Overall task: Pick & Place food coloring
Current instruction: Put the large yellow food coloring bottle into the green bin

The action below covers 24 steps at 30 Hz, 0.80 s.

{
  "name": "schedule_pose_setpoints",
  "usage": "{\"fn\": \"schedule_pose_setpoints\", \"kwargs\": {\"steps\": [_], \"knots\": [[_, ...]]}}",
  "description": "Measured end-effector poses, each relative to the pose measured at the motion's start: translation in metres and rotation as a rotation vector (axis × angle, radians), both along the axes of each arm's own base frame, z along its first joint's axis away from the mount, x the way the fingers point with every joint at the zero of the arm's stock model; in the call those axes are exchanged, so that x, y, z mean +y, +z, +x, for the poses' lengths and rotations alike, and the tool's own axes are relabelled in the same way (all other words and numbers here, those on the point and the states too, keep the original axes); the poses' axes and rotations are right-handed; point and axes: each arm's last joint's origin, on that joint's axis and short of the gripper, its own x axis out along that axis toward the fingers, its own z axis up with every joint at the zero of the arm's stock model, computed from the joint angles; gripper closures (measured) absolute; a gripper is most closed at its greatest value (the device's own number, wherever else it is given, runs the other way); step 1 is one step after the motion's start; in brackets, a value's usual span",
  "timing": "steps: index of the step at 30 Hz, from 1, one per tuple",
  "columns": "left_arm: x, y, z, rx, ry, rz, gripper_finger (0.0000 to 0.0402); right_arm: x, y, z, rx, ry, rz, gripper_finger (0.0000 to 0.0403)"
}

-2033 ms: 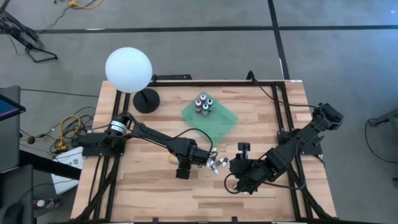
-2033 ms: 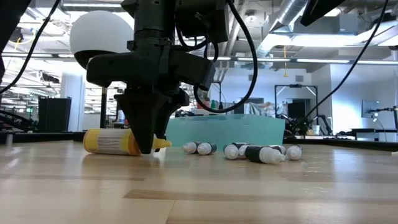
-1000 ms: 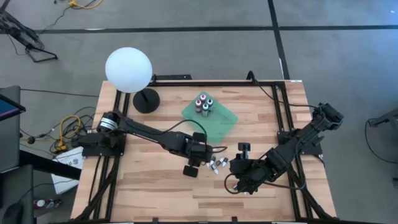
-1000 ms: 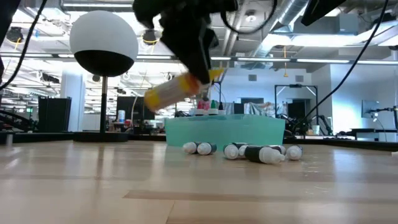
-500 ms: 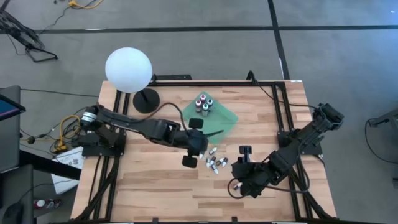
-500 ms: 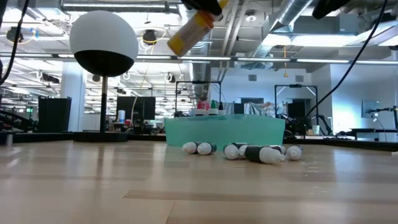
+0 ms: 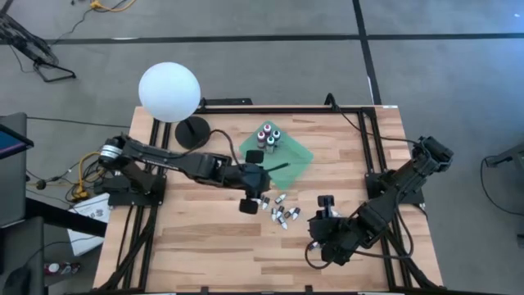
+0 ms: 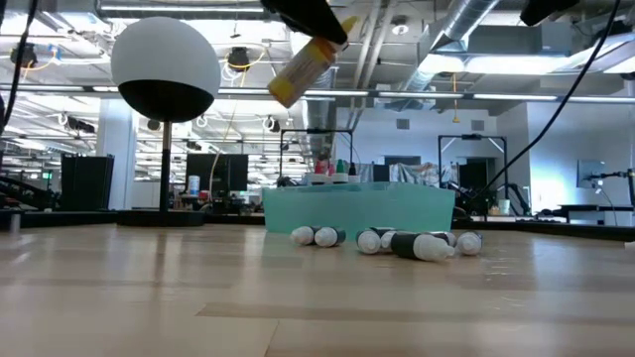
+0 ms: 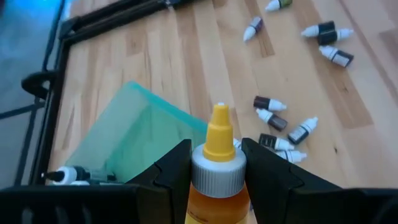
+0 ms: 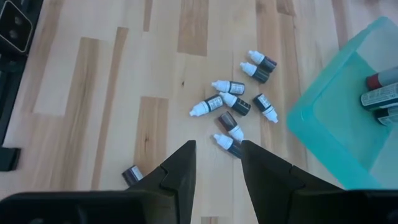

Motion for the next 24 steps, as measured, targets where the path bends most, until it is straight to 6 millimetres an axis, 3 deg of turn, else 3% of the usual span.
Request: {"fn": "schedule_pose_setpoints", "kwargs": {"steps": [6,11,17,24], "knots": [[0.014,-0.004,-0.030,-0.153,0.030,-0.024,0.0281,-0.002,0.000,0.000,-0.008,-0.011,-0.021,0.0284],[0.029,-0.008,-0.062,-0.390,0.059,-0.047,0.0281,-0.002,0.000,0.000,-0.013,-0.013,-0.025,0.0284],[0.043,-0.035,-0.093,-0.687,0.117,-0.046,0.0281,-0.002,0.000,0.001,-0.027,-0.022,-0.040,0.0284],[0.056,-0.072,-0.111,-0.833,0.259,-0.030,0.0281,-0.002,0.000,0.001,-0.039,-0.027,-0.046,0.0284]]}}
